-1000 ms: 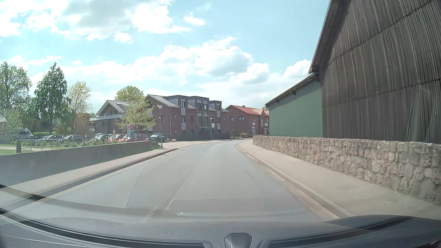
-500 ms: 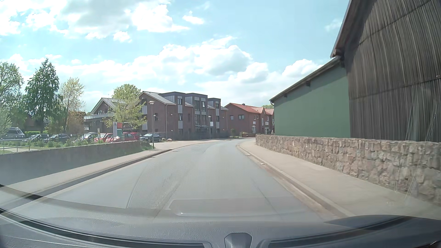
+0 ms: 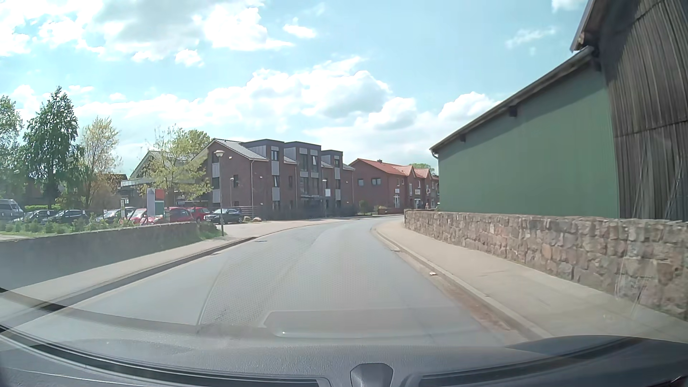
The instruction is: Follow the waypoints while adhering to traffic rules and regulations
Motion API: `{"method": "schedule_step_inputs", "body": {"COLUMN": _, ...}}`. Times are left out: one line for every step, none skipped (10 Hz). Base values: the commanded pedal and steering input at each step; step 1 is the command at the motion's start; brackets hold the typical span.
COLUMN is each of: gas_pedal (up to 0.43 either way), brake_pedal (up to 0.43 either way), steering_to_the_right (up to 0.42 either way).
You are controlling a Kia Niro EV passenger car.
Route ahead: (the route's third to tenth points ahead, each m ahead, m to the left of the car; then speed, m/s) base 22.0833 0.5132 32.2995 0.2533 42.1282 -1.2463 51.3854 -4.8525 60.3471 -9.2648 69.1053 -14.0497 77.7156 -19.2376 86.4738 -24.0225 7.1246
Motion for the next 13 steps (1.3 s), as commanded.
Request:
{"method": "schedule_step_inputs", "body": {"gas_pedal": 0.087, "brake_pedal": 0.000, "steering_to_the_right": -0.003}}
{"method": "schedule_step_inputs", "body": {"gas_pedal": 0.087, "brake_pedal": 0.000, "steering_to_the_right": -0.003}}
{"method": "schedule_step_inputs", "body": {"gas_pedal": 0.087, "brake_pedal": 0.000, "steering_to_the_right": -0.003}}
{"method": "schedule_step_inputs", "body": {"gas_pedal": 0.087, "brake_pedal": 0.000, "steering_to_the_right": -0.003}}
{"method": "schedule_step_inputs", "body": {"gas_pedal": 0.087, "brake_pedal": 0.000, "steering_to_the_right": -0.003}}
{"method": "schedule_step_inputs", "body": {"gas_pedal": 0.087, "brake_pedal": 0.000, "steering_to_the_right": -0.003}}
{"method": "schedule_step_inputs", "body": {"gas_pedal": 0.087, "brake_pedal": 0.000, "steering_to_the_right": -0.004}}
{"method": "schedule_step_inputs", "body": {"gas_pedal": 0.087, "brake_pedal": 0.000, "steering_to_the_right": -0.004}}
{"method": "schedule_step_inputs", "body": {"gas_pedal": 0.079, "brake_pedal": 0.000, "steering_to_the_right": -0.004}}
{"method": "schedule_step_inputs", "body": {"gas_pedal": 0.039, "brake_pedal": 0.000, "steering_to_the_right": -0.004}}
{"method": "schedule_step_inputs", "body": {"gas_pedal": 0.028, "brake_pedal": 0.000, "steering_to_the_right": -0.004}}
{"method": "schedule_step_inputs", "body": {"gas_pedal": 0.028, "brake_pedal": 0.000, "steering_to_the_right": -0.004}}
{"method": "schedule_step_inputs", "body": {"gas_pedal": 0.028, "brake_pedal": 0.000, "steering_to_the_right": -0.004}}
